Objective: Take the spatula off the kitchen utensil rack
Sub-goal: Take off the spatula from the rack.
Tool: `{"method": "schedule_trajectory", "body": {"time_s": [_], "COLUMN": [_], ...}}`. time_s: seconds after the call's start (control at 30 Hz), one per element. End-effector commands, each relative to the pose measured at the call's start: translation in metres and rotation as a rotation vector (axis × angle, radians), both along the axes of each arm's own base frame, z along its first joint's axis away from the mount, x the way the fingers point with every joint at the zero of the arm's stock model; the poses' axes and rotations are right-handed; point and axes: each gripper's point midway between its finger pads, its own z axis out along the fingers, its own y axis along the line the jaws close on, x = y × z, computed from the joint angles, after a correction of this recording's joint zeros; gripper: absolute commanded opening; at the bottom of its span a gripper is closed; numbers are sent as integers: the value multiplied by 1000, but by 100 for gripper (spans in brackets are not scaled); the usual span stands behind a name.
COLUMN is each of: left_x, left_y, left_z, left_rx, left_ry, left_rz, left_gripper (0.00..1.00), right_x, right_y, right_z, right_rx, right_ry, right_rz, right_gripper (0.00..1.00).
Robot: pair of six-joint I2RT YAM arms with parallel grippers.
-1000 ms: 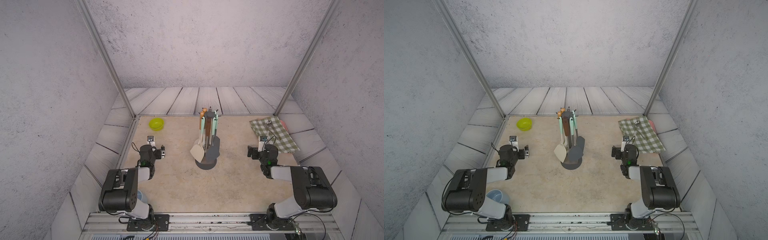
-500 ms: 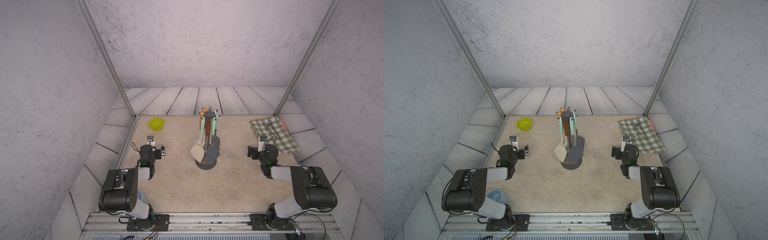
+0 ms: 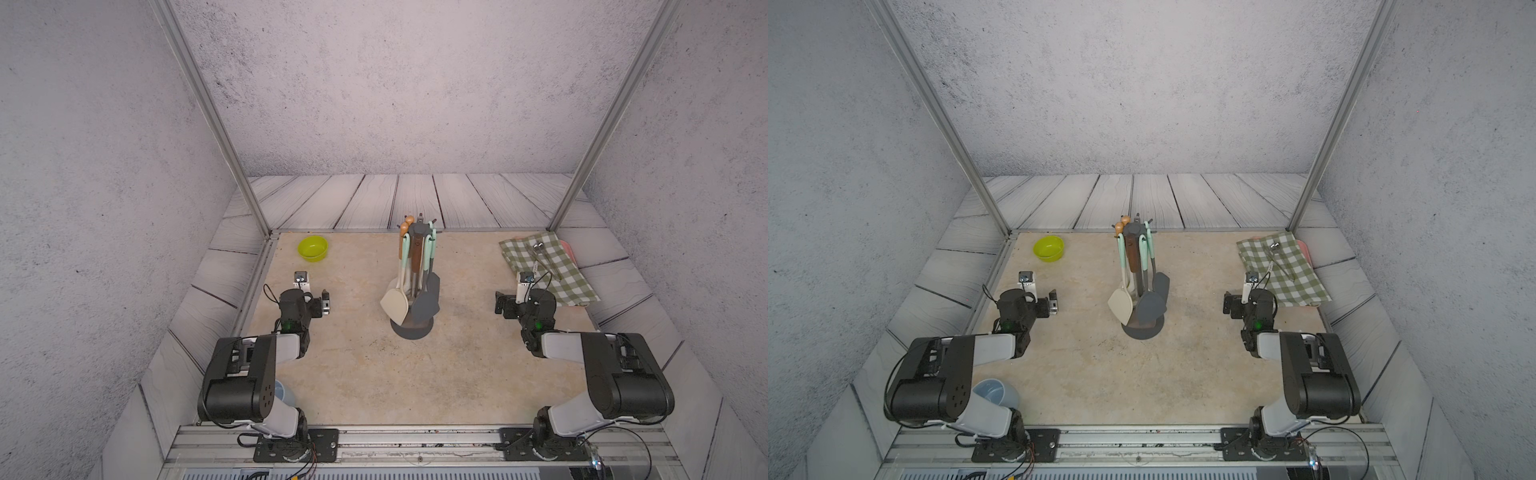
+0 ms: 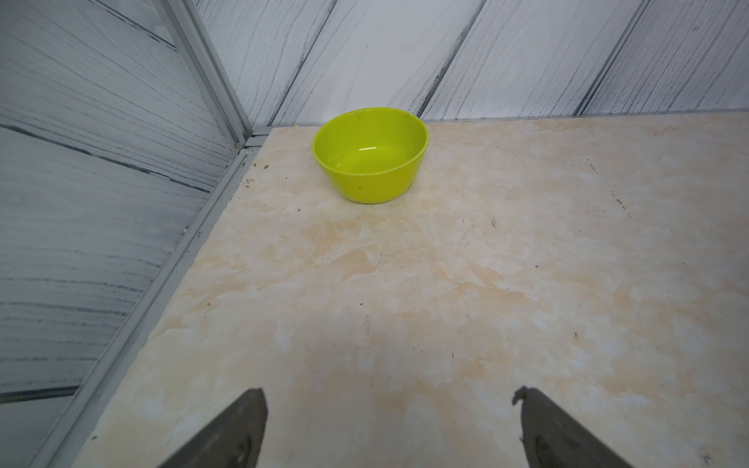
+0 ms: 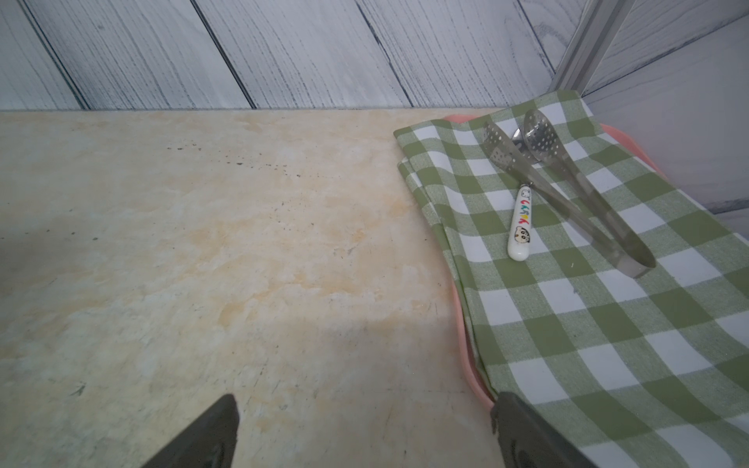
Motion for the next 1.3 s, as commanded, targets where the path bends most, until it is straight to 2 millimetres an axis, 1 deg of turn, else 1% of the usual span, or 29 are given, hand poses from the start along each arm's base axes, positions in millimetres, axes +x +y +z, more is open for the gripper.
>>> {"method": "schedule_trajectory", "body": {"time_s": [0.0,0.1,0.17,0.23,0.33,0.4,0.47,0.53,0.6,0.67,0.77,0.83,0.97,1.03,1.07,1.13,1.2,1.27], "left_x": [5,2,-3,-10,-23,-32,-40,-48,-56,-65,-77,-84,-102,-115,-123,-135,-145,-151], "left_y": [0,-8,-5,-3,-14,-13,-16,-18,-17,-16,-27,-36,-54,-64,-68,-74,-84,-90], "left_z": [6,15,24,39,65,83,101,118,136,152,176,187,201,205,206,204,201,198], "left_rx": [1,14,21,27,50,21,-7,-45,-137,-252,-399,-483,-622,-659,-674,-679,-674,-673], "left_ry": [-18,-43,-56,-88,-154,-209,-255,-290,-319,-328,-346,-361,-340,-320,-311,-308,-319,-366], "left_rz": [-1,-50,-24,-2,-46,-17,-26,-25,5,36,1,-38,-122,-176,-198,-243,-315,-380], "left_gripper": [99,99,99,99,99,99,99,99,99,99,99,99,99,99,99,99,99,99], "right_x": [5,4,3,2,-2,-8,-18,-29,-40,-52,-71,-84,-119,-134,-140,-145,-146,-144], "right_y": [-4,2,-4,-11,-6,-7,-9,-7,-6,-2,5,14,26,28,26,24,24,31], "right_z": [6,14,26,35,47,58,73,93,114,139,173,189,200,198,192,183,174,169], "right_rx": [-10,-19,-13,2,19,33,56,97,152,202,293,345,413,421,422,433,471,511], "right_ry": [-21,-30,-7,35,24,-5,-32,-69,-117,-179,-241,-252,-198,-160,-139,-126,-136,-156], "right_rz": [-12,23,-21,-76,-56,-68,-86,-94,-102,-91,-73,-31,14,17,-3,-22,-31,5], "right_gripper": [99,99,99,99,99,99,99,99,99,99,99,99,99,99,99,98,99,99]}}
